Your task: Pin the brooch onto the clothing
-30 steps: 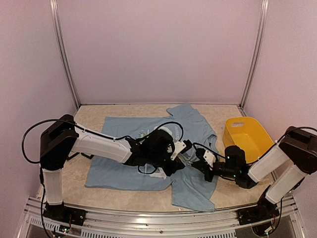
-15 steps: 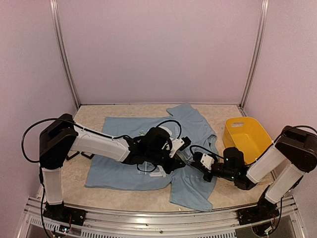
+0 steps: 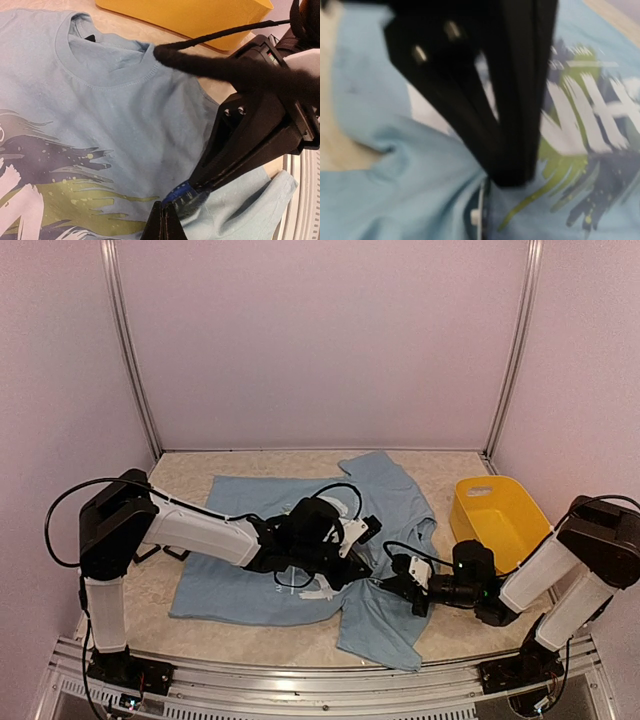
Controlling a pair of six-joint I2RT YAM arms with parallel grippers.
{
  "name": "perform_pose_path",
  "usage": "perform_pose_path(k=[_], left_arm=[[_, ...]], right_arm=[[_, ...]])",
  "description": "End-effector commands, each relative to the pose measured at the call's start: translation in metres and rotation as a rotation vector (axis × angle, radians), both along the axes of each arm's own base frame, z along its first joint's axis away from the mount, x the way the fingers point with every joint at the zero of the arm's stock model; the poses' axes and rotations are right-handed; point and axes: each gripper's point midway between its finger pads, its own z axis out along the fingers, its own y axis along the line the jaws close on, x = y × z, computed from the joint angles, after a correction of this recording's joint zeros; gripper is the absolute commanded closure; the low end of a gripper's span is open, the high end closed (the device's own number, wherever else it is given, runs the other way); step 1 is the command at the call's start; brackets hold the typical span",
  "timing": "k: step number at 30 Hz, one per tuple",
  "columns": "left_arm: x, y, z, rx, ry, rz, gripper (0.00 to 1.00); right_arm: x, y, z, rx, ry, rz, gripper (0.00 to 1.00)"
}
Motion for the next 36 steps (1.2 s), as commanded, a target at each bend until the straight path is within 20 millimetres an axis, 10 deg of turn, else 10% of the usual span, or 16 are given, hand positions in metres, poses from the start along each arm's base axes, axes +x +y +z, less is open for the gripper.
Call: perform_pose_path(k=[1, 9, 17, 26, 36], left_arm=[[0.004, 0.002, 0.018, -0.042, -0.019, 0.016, 1.00], [0.005, 0.015, 0.033, -0.053, -0.042, 0.044, 0.76], [0.002, 0.041, 0.031, -0.037, -0.143, 0.028, 0.75], [-0.028, 0.029, 0.007, 0.006, -0.160, -0.204, 0.47], [-0.016, 0.009, -0.033, 0.127, -0.108, -0.159, 0.56]], right_arm=[[-0.015, 0.010, 0.028, 0.148, 0.059, 0.107, 1.00], [-0.008, 0.006, 0.023, 0.174, 0.157, 0.110, 1.00], [0.010, 0.002, 0.027, 0.185, 0.135, 0.021, 1.00], [0.028, -0.008, 0.022, 0.102, 0.056, -0.081, 1.00], [0.016, -0.002, 0.013, 0.053, 0.020, -0.057, 1.00]])
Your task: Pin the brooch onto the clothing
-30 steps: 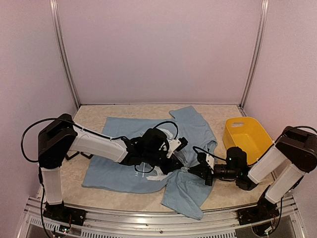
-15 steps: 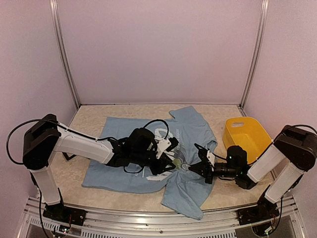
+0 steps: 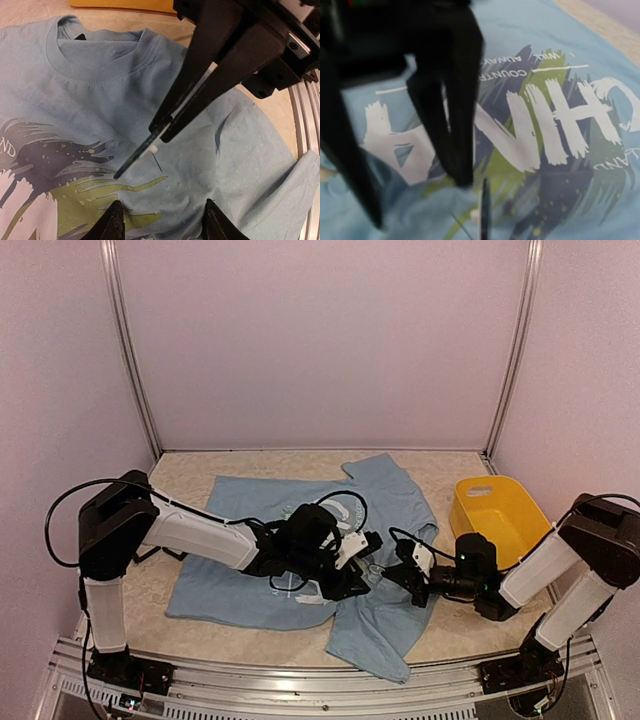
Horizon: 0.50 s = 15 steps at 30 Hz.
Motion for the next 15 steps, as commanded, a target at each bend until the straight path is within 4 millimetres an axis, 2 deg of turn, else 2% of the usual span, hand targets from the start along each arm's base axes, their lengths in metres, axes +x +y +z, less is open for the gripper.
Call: perform_pose_path(k=[1, 5, 6, 12, 15], left_arm=[[-0.003, -0.003, -0.020, 0.065, 0.035, 0.004, 0.66], [-0.004, -0.001, -0.012, 0.044, 0.052, 0.016, 0.97], [-0.004, -0.001, -0.005, 0.027, 0.052, 0.020, 1.00], [-0.005, -0.003, 0.024, -0.073, 0.076, 0.024, 1.00], [-0.006, -0.006, 0.035, -0.111, 0.094, 0.014, 1.00]], right_arm=[[-0.005, 0.002, -0.003, -0.027, -0.025, 0.007, 1.00], [-0.009, 0.002, -0.009, -0.041, -0.017, 0.013, 1.00], [-0.011, 0.002, -0.009, -0.041, -0.015, 0.015, 1.00], [-0.013, 0.005, -0.013, -0.057, -0.023, 0.017, 1.00], [-0.012, 0.005, -0.007, -0.047, -0.053, 0.005, 1.00]])
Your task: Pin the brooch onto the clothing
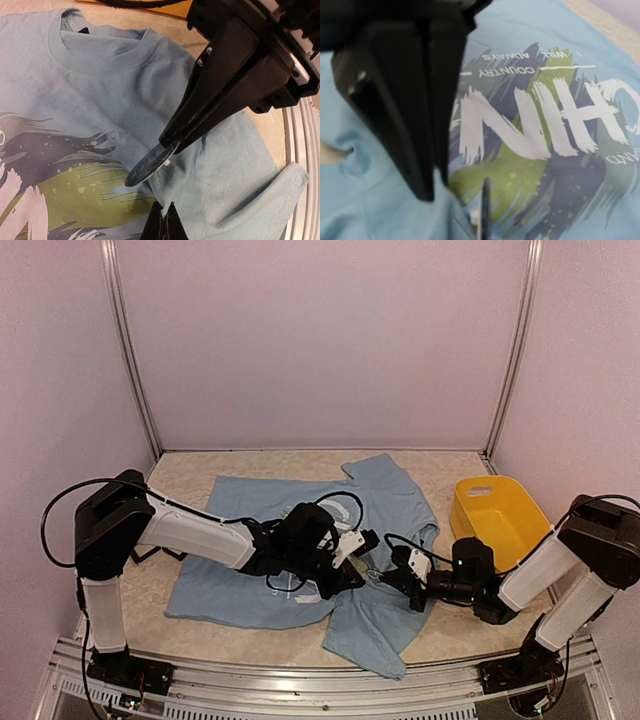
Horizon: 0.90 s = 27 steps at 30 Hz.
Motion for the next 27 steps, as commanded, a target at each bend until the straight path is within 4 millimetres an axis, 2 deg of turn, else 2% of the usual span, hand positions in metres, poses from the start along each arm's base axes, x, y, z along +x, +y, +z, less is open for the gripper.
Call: perform_pose_path(k=[1, 9, 13, 17, 25, 27], left_arm=[[-0.003, -0.009, 0.040, -0.124, 0.013, -0.020, 1.00], [0.000, -0.007, 0.037, -0.112, 0.021, -0.014, 1.00], [0.003, -0.007, 0.035, -0.106, 0.015, -0.004, 1.00], [0.005, -0.006, 0.035, -0.111, 0.022, 0.008, 1.00], [-0.002, -0.010, 0.040, -0.152, 0.060, -0.010, 1.00], [-0.004, -0.010, 0.042, -0.157, 0.067, -0.015, 0.95]], right_arm=[[-0.001, -0.001, -0.001, -0.014, -0.032, -0.011, 1.00], [-0.013, 0.003, 0.000, -0.006, -0.028, 0.052, 1.00], [-0.028, 0.006, 0.020, 0.107, -0.010, 0.108, 1.00], [-0.042, 0.013, 0.028, 0.164, 0.036, 0.199, 1.00], [-0.035, 0.010, 0.030, 0.187, 0.054, 0.171, 1.00], [-0.034, 0.011, 0.032, 0.196, 0.062, 0.173, 1.00]])
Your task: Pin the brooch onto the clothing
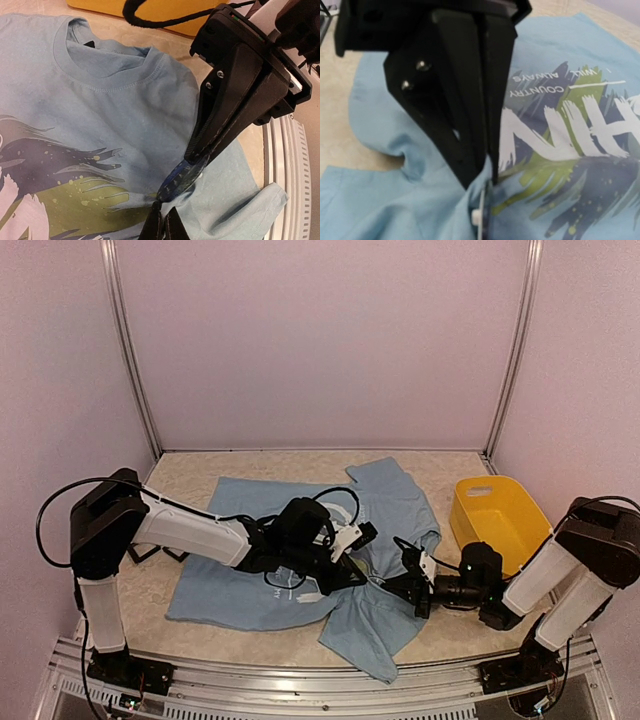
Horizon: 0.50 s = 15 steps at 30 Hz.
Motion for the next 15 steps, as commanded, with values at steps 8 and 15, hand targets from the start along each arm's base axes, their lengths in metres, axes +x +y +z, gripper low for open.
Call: perform_pose_path(k=[8, 15], left_arm=[[0.003, 0.002, 0.021, -0.080, -0.011, 0.026, 0.82], [-0.004, 0.015, 0.022, -0.059, -0.023, 0.013, 0.60]], right_arm=[[-0.005, 0.012, 0.022, 0.097, -0.004, 0.075, 1.00], [0.001, 0.010, 0.020, 0.107, 0.029, 0.077, 1.00]])
